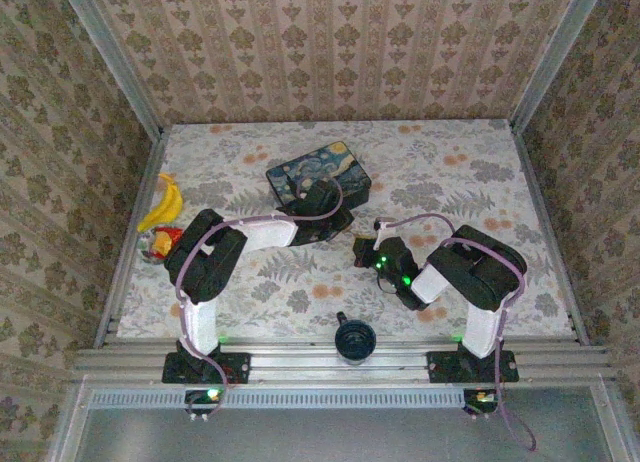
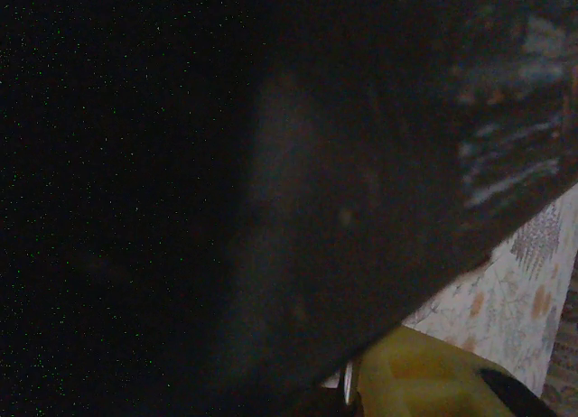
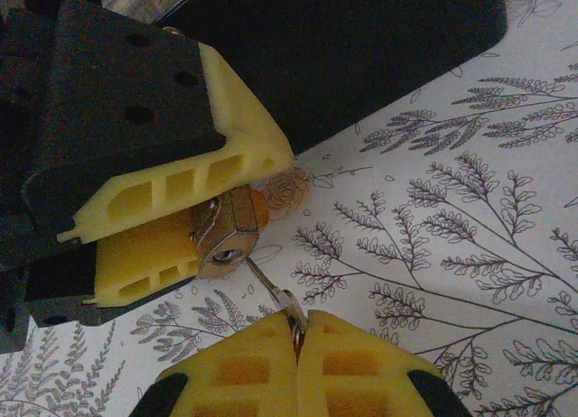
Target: Unlock the padlock with the key
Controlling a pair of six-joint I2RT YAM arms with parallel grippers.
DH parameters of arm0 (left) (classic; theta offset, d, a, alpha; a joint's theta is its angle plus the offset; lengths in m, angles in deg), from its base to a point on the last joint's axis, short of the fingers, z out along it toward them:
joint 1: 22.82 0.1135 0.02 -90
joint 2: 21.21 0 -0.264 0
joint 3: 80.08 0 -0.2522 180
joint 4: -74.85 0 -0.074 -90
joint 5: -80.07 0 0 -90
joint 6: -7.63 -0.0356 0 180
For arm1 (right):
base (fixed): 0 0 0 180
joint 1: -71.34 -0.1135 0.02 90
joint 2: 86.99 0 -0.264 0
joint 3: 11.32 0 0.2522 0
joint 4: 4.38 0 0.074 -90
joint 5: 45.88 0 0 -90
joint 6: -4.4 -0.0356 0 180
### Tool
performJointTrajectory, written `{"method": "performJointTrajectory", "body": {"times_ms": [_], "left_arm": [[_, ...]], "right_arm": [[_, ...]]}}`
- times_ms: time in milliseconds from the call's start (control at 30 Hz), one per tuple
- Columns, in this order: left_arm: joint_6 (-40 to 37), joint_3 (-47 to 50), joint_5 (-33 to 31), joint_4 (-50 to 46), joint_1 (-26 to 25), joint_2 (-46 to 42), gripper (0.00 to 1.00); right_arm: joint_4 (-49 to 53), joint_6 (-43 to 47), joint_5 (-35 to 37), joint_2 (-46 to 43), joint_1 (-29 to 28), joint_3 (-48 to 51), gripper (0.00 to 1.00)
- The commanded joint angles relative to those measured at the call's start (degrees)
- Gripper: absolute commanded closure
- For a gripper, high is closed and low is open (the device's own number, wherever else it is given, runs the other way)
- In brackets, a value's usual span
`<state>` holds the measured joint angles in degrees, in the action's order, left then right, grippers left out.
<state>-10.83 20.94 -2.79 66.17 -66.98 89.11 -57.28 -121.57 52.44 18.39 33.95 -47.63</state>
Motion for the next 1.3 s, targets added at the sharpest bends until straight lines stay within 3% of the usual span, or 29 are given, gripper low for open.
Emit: {"method": "performJointTrajectory", "body": {"times_ms": [0,1267], "left_arm": [[5.5,-1.3,6.2,1.7,0.0,2.0,1.00],[7.1,-0.4,7.9,3.3,0.1,3.1,1.00]], "right_arm": [[-2.6,0.8,2.8,0.3,-0.1,-0.7,1.00],[-3.4,2.7,5.0,-1.3,0.1,-1.5,1.00]]}}
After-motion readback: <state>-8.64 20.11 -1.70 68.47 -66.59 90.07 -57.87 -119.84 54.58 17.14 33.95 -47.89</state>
